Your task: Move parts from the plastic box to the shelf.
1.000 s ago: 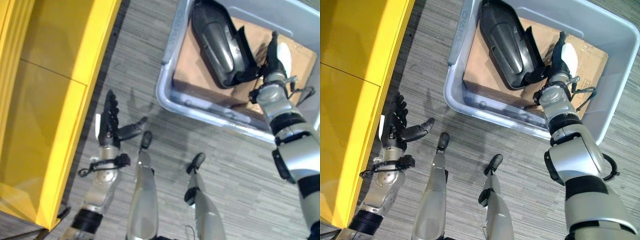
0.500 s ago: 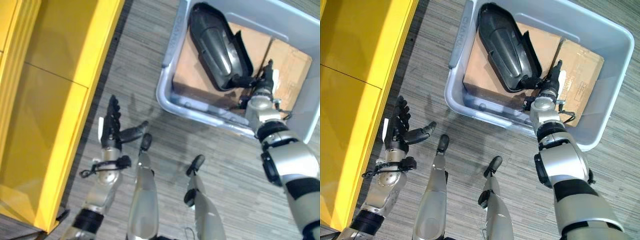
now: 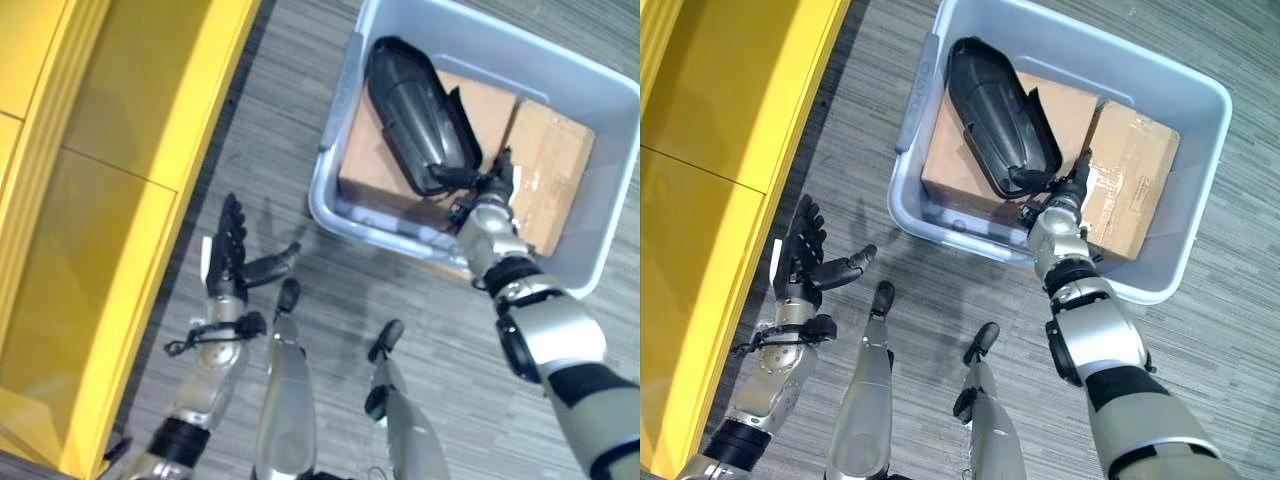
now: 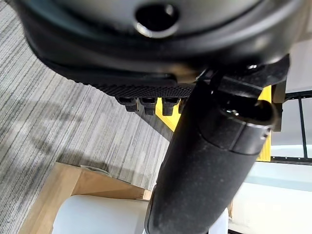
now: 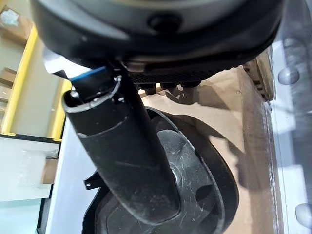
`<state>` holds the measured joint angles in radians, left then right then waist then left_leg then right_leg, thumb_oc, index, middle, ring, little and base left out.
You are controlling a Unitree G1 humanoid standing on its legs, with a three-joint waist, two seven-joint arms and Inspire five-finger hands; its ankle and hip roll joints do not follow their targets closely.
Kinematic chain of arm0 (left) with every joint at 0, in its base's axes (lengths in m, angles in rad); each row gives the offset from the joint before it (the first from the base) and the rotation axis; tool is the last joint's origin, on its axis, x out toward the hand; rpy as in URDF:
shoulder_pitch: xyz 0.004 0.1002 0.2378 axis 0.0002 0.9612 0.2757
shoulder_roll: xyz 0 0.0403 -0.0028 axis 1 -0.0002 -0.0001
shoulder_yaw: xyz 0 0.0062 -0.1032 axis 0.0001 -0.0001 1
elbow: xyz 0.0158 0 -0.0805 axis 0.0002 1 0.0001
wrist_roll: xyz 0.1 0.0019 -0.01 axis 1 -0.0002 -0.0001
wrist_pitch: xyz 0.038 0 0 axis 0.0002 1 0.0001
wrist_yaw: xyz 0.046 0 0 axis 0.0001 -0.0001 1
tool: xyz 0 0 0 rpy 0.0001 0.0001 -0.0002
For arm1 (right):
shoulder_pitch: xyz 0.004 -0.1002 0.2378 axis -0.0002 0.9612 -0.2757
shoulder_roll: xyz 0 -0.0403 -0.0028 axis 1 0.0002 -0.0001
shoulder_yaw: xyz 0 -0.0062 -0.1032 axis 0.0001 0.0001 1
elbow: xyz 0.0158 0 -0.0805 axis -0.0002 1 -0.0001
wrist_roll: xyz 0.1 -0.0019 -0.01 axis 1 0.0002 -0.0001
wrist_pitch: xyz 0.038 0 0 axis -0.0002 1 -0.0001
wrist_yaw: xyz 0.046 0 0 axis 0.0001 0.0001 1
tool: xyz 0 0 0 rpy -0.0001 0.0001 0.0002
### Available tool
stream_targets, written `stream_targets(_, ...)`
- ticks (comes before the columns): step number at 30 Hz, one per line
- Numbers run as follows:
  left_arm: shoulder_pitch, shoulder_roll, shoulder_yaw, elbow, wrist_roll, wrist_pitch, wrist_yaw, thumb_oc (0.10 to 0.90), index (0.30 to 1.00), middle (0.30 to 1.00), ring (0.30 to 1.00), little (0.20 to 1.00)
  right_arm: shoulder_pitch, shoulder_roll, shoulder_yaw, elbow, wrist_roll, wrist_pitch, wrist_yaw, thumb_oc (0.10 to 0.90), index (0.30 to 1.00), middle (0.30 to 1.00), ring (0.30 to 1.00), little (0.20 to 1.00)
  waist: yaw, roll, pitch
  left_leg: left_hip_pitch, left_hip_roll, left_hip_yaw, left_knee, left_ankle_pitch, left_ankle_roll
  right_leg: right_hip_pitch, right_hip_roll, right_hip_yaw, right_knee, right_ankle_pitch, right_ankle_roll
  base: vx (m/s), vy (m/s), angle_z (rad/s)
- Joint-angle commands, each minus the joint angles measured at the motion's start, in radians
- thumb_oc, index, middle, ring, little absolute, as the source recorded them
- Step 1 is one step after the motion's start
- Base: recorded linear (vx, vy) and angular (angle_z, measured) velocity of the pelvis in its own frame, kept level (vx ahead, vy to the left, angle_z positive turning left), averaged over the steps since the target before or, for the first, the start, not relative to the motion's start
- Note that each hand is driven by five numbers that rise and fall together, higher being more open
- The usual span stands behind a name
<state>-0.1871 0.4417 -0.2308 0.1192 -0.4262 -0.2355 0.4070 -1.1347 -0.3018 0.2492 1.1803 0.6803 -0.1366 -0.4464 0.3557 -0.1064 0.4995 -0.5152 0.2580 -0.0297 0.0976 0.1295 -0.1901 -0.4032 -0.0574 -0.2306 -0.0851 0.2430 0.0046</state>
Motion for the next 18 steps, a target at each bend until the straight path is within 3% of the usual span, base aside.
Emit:
stream_targets(1,-0.006,0.009,-0.006,-0.11,0.039,-0.056,0.034,0.9,1.0,1.0,1.0,1.0,0.022,0.088,0.047,-0.156,-0.046,-0.042,0.029,0.9,1.0,1.0,1.0,1.0,0.013,0.004,0.02,0.243,0.027,0.049,-0.183,-0.043,0.034,0.2,-0.137,-0.005,0.022,-0.062,0.088,-0.02,0.009,-0.07)
stream_targets(5,0.05,0.018,0.048,-0.135,0.07,-0.05,0.055,0.9,1.0,1.0,1.0,1.0,0.112,0.064,0.093,-0.305,-0.194,-0.029,0.011,0.9,1.0,1.0,1.0,1.0,-0.029,-0.03,0.02,0.271,0.019,0.065,-0.185,-0.046,0.035,0.21,-0.139,0.002,0.031,-0.07,0.088,-0.05,0.019,-0.09)
stream_targets(9,0.082,0.02,0.094,-0.154,0.108,-0.048,0.072,0.9,1.0,1.0,1.0,1.0,0.192,0.015,0.114,-0.431,-0.362,-0.008,-0.012,0.9,1.0,1.0,1.0,1.0,-0.056,-0.046,0.02,0.287,0.014,0.074,-0.185,-0.047,0.035,0.22,-0.142,0.009,0.035,-0.075,0.088,-0.04,0.006,-0.1)
stream_targets(18,0.11,0.011,0.137,-0.175,0.158,-0.057,0.088,0.9,1.0,1.0,1.0,1.0,0.262,-0.048,0.107,-0.484,-0.574,0.029,-0.039,0.9,1.0,1.0,1.0,1.0,-0.076,-0.053,0.02,0.307,0.011,0.081,-0.185,-0.046,0.036,0.232,-0.14,0.01,0.041,-0.081,0.089,0.0,-0.001,-0.01)
